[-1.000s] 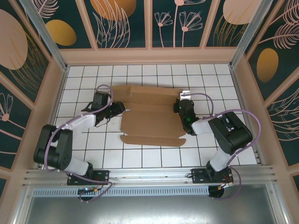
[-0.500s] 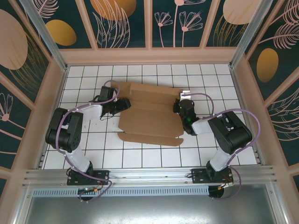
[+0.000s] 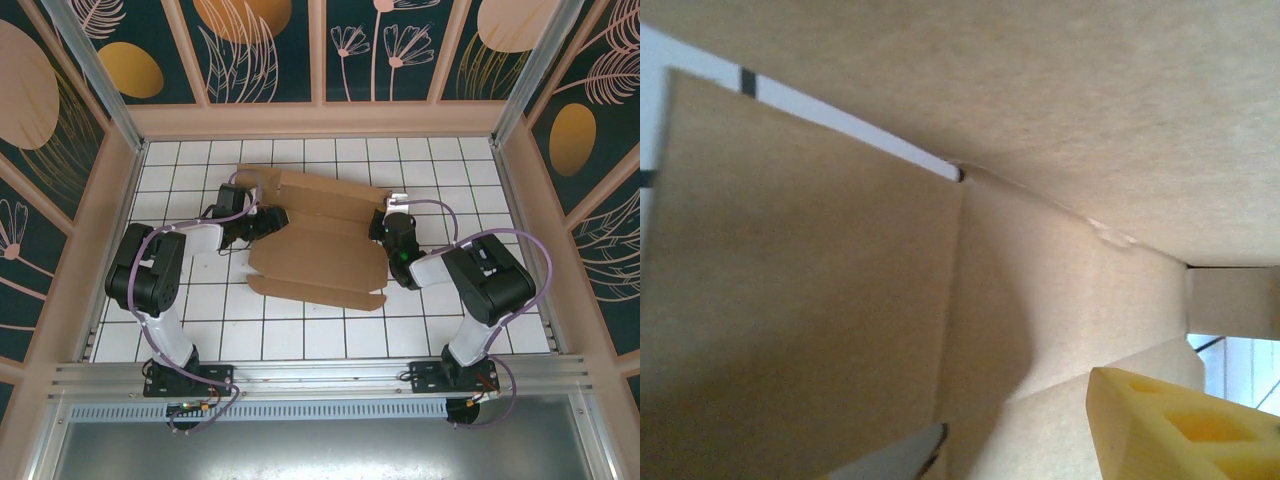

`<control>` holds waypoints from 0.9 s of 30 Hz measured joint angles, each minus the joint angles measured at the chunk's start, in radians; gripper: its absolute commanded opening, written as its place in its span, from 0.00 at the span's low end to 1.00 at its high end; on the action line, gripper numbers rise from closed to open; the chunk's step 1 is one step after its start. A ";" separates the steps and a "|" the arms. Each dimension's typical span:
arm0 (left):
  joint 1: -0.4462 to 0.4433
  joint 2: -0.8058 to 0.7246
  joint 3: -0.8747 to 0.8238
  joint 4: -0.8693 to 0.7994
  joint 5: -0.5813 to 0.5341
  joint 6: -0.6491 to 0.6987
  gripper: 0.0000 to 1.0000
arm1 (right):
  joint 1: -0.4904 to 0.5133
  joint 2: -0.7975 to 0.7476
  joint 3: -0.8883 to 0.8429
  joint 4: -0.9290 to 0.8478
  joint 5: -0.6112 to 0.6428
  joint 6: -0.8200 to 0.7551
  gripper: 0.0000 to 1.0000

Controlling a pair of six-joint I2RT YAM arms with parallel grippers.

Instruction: Fold the paper box

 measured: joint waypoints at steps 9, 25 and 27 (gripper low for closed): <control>-0.001 -0.064 -0.028 -0.009 -0.135 0.018 0.65 | 0.000 0.007 0.006 0.003 -0.005 -0.002 0.02; 0.011 -0.119 -0.043 0.019 -0.163 0.027 0.59 | 0.000 0.007 0.007 0.002 -0.008 -0.006 0.00; 0.011 -0.125 -0.049 0.027 -0.157 0.027 0.59 | 0.000 0.007 0.007 0.002 -0.008 -0.008 0.00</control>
